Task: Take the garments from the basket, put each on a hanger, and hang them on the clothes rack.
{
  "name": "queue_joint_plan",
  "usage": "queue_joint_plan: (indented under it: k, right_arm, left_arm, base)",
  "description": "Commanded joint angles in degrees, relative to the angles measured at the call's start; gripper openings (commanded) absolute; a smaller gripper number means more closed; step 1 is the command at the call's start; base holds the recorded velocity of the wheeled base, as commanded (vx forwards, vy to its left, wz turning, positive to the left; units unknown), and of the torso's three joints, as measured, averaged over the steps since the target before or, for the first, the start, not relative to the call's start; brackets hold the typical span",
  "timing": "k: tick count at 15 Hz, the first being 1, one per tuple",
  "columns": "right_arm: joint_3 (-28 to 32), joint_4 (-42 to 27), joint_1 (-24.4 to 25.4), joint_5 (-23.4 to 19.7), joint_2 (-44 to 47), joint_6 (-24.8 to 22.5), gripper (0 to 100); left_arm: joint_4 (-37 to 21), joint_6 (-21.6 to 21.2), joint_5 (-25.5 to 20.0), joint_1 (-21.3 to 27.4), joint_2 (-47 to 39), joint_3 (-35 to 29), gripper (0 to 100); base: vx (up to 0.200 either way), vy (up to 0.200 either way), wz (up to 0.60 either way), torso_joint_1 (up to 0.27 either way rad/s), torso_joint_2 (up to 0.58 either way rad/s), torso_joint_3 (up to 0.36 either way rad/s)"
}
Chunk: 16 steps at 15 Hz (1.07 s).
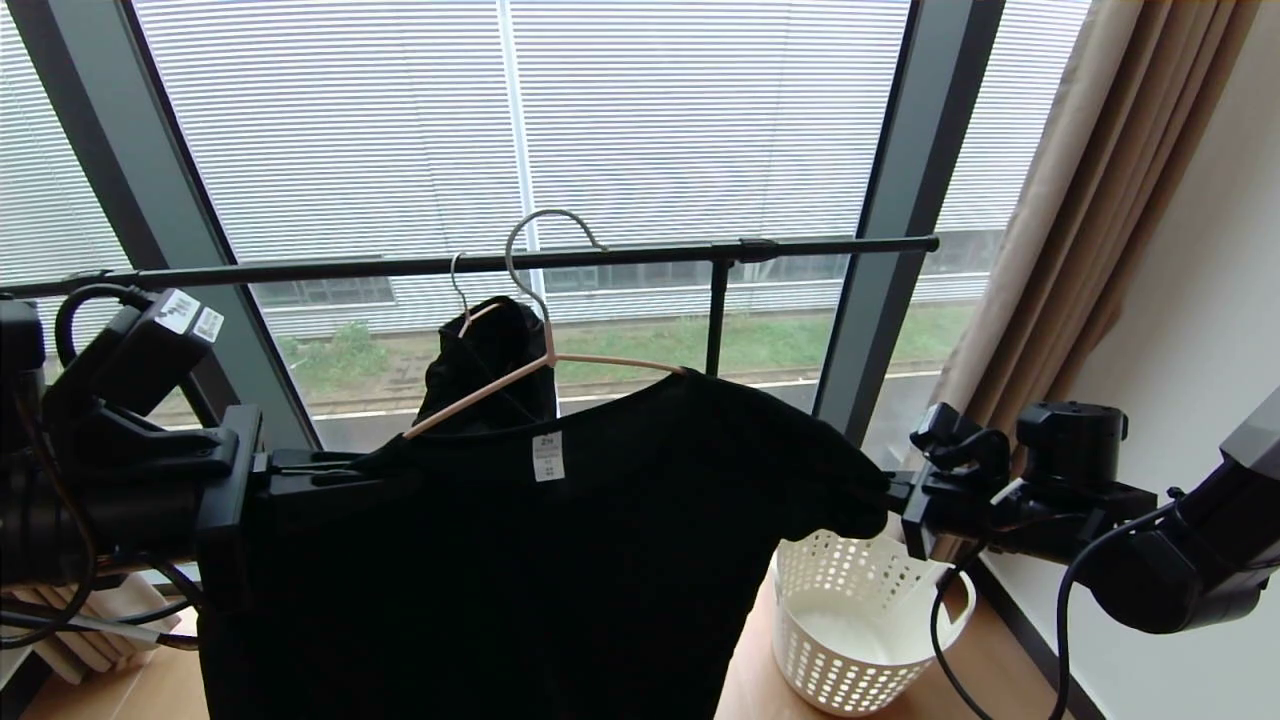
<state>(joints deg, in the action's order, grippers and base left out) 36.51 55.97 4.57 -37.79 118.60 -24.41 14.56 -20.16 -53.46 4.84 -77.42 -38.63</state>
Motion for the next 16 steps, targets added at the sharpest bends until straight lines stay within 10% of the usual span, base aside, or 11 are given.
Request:
queue_joint_plan:
  k: [1,13,14,16]
  right_arm:
    - [0.4,0.0,-0.4,0.0,0.0,0.1,0]
    - [0.0,-0.5,-0.8,0.3,-1.4,4.4,0]
    - [-0.2,-0.5,-0.6,0.3,-1.4,4.4,100]
    - [-0.3,-0.4,-0.4,0.3,-1.4,4.1,100]
  left_arm:
    - [0.0,-0.1,-0.2,-1.1,-0.1,0.0,0]
    - [0.8,0.0,-0.2,-2.5,-0.3,0.3,0]
    - [0.8,0.0,-0.2,-2.5,-0.4,0.3,0]
    - [0.9,0.0,-0.1,-2.5,-0.4,0.2,0]
  base:
    - [0.0,0.0,0.0,0.0,0.0,0.0]
    - [0.0,0.0,0.0,0.0,0.0,0.0]
    - [0.0,0.0,0.0,0.0,0.0,0.0]
    - [0.0,0.0,0.0,0.0,0.0,0.0]
